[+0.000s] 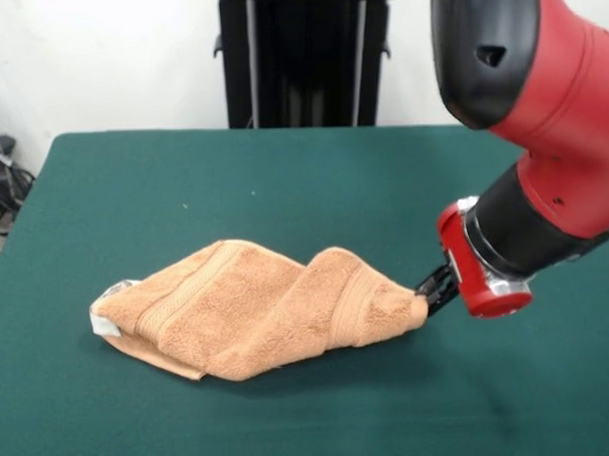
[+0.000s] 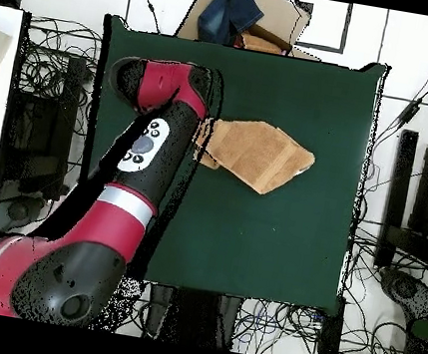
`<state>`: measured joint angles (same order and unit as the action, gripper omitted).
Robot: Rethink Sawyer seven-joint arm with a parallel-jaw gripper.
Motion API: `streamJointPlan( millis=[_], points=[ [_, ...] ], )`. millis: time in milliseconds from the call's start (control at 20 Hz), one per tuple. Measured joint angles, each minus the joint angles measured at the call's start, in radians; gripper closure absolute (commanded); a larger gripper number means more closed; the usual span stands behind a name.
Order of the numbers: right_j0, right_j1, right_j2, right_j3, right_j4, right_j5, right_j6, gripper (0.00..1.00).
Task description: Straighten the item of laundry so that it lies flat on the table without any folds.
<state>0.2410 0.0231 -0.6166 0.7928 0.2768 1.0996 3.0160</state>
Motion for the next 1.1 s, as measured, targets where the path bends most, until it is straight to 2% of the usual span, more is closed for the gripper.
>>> streamJointPlan(
  millis=[1100],
  points=[
    [-0.040, -0.061, 0.035, 0.001, 0.000, 0.020, 0.000, 1.00]
  ],
)
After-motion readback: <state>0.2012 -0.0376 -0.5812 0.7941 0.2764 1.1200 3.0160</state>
